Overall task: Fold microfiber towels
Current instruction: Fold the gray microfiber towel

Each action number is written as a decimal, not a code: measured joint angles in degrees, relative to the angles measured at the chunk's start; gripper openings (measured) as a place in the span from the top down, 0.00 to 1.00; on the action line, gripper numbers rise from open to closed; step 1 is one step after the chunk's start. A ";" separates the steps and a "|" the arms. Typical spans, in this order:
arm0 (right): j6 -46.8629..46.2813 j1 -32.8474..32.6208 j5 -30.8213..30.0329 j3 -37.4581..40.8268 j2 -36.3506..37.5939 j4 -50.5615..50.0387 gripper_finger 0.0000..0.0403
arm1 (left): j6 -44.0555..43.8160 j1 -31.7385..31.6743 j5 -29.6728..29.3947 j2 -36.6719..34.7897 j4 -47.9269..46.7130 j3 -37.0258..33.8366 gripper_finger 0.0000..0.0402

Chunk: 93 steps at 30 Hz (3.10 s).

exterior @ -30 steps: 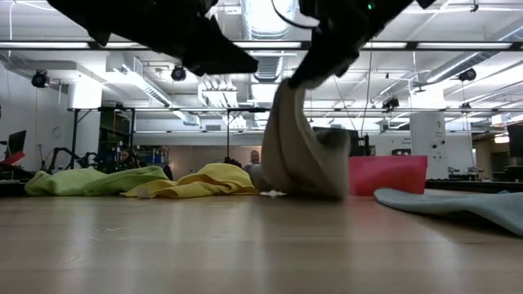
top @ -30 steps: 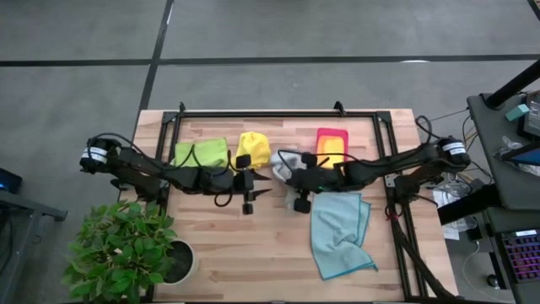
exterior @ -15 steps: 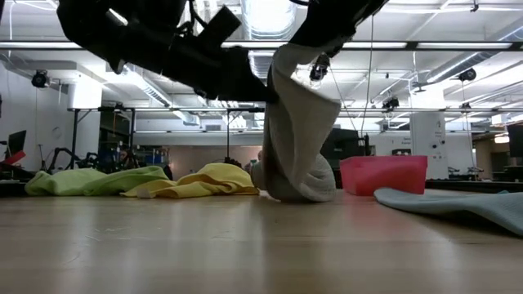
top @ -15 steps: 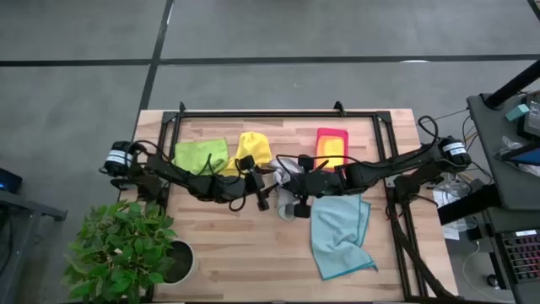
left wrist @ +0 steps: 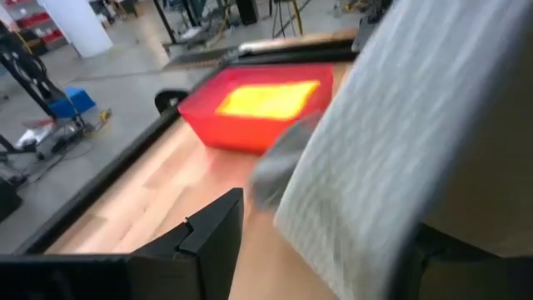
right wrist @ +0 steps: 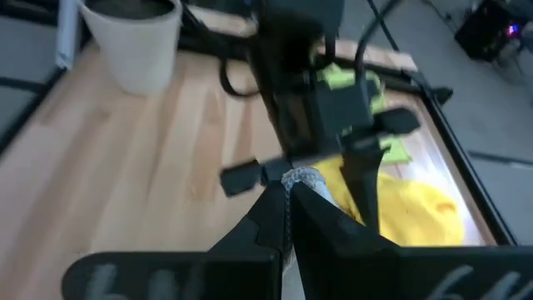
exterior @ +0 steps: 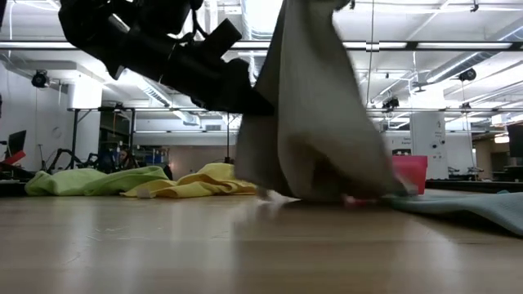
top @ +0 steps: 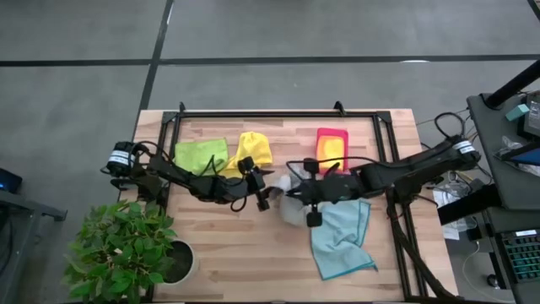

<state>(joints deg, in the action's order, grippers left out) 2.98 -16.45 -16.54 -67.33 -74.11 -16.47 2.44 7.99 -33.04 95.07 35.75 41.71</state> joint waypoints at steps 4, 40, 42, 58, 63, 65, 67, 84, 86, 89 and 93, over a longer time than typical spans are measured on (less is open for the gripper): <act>0.04 -1.94 0.00 0.00 3.36 -1.12 0.98 | -2.94 0.12 0.09 -0.02 -3.32 -0.07 0.52; -3.39 -5.04 -1.94 -1.39 8.40 -14.95 0.98 | 2.58 7.85 14.84 -20.50 -22.81 2.38 1.00; -2.70 -5.04 -2.00 -2.71 8.44 -14.88 0.98 | 4.11 8.02 14.84 -22.24 -23.12 2.80 1.00; -14.18 -5.04 -1.93 0.47 8.42 -21.97 0.98 | -5.69 8.67 18.08 -21.18 -30.99 0.39 1.00; -20.21 -5.04 -3.86 7.16 8.42 -22.35 0.98 | -6.23 7.35 17.99 -12.11 -20.83 -0.57 1.00; -22.55 -5.02 -4.52 9.33 8.42 -21.94 0.98 | -6.25 6.72 17.99 -8.20 -17.19 -0.16 1.00; -24.52 -5.00 -4.56 11.41 8.42 -21.57 0.98 | -6.30 6.28 17.99 -4.86 -16.02 0.52 1.00; -29.38 -5.00 -4.59 18.12 8.42 -18.47 0.98 | -14.71 5.46 18.99 1.66 -15.08 1.87 0.72; -29.38 -5.00 -4.59 18.12 8.42 -18.50 0.98 | -16.90 5.49 19.02 2.15 -15.05 1.86 0.66; -29.38 -5.00 -4.59 18.12 8.42 -18.51 0.98 | -17.29 5.60 21.08 3.03 -14.89 1.86 0.62; -29.20 -5.00 -4.61 18.12 8.42 -18.45 0.98 | -20.61 5.68 23.37 4.61 -13.09 1.88 0.61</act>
<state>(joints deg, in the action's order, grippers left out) -26.22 -21.45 -21.15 -49.21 -65.69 -34.92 -18.18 13.67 -9.67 99.68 22.66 43.59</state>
